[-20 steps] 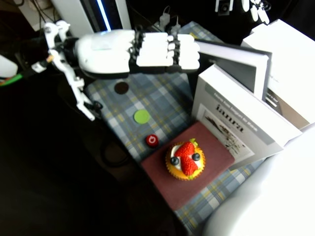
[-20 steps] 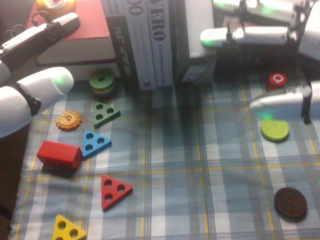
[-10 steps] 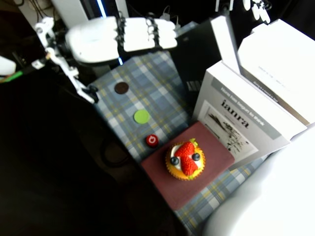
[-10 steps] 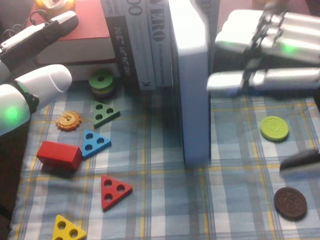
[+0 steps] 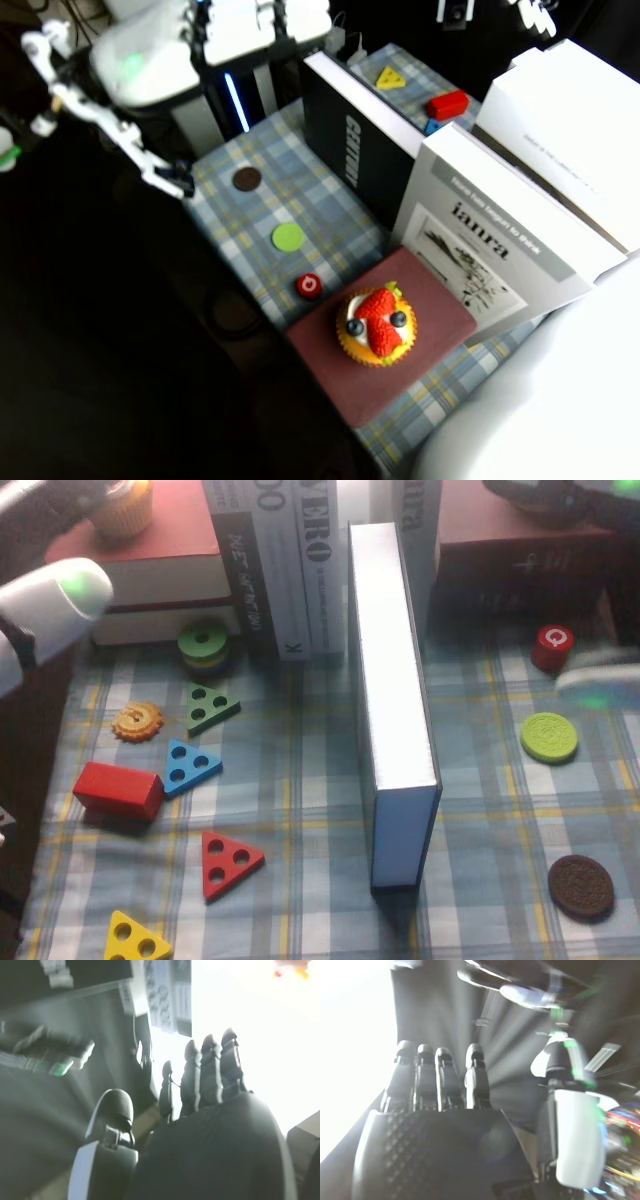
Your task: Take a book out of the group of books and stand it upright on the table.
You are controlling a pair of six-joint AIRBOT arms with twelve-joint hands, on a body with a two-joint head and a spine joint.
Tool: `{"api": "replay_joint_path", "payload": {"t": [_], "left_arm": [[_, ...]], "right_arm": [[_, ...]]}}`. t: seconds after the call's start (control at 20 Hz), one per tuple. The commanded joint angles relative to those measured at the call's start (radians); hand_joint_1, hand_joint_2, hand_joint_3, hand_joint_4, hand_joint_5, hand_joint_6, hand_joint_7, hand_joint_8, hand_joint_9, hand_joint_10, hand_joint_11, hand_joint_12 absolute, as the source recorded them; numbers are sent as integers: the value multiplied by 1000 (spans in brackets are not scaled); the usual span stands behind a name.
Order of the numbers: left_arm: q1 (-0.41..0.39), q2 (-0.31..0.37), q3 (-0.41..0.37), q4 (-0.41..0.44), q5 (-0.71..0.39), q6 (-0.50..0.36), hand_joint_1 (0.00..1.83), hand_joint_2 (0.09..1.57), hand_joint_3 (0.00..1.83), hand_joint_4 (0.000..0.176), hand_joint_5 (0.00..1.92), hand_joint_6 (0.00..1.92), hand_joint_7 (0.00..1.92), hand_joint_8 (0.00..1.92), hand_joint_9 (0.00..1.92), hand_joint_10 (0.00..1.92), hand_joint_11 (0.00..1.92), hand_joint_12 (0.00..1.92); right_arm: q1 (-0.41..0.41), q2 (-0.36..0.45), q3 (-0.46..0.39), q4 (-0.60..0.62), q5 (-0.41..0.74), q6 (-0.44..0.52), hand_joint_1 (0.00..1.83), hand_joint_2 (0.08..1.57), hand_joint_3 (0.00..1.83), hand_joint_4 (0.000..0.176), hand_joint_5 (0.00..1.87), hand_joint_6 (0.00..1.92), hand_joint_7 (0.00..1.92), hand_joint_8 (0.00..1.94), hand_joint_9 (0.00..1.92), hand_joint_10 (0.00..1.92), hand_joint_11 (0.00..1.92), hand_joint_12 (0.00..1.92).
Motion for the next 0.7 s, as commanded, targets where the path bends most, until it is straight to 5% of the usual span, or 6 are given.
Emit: {"api": "replay_joint_path", "payload": {"t": [0.0, 0.1, 0.2, 0.25, 0.5, 0.65], "left_arm": [[-6, -5, 5, 17, -165, -29, 326, 1347, 0, 107, 118, 0, 178, 3, 97, 2, 15, 7], [-6, -19, 23, 29, -198, -85, 356, 1325, 0, 53, 61, 0, 127, 0, 83, 0, 20, 10], [-7, -34, 47, 40, -228, -163, 304, 1231, 0, 81, 95, 6, 55, 2, 54, 5, 10, 4], [-7, -36, 56, 42, -242, -193, 392, 1275, 9, 30, 47, 3, 61, 3, 80, 11, 23, 10], [12, -34, 74, 41, -350, -313, 280, 1257, 1, 0, 101, 5, 165, 5, 208, 12, 91, 58], [-25, -48, 104, 84, -351, -399, 200, 1248, 0, 124, 304, 5, 52, 1, 31, 0, 0, 0]], "right_arm": [[3, -15, 11, 61, 144, 5, 184, 1116, 20, 176, 185, 0, 85, 1, 35, 7, 27, 12], [-13, -43, 36, 131, 175, 6, 220, 1223, 20, 175, 126, 0, 78, 1, 42, 3, 11, 8], [-46, -64, 46, 191, 255, 19, 277, 1250, 8, 173, 129, 3, 91, 3, 27, 2, 13, 12], [-60, -66, 42, 211, 292, 20, 329, 1248, 4, 173, 153, 10, 118, 10, 54, 11, 31, 20], [-129, -72, 31, 298, 478, 19, 412, 1294, 1, 89, 140, 0, 314, 4, 315, 9, 235, 71], [-122, -76, 26, 292, 478, 18, 588, 1219, 0, 102, 70, 2, 346, 6, 357, 8, 249, 56]]}}
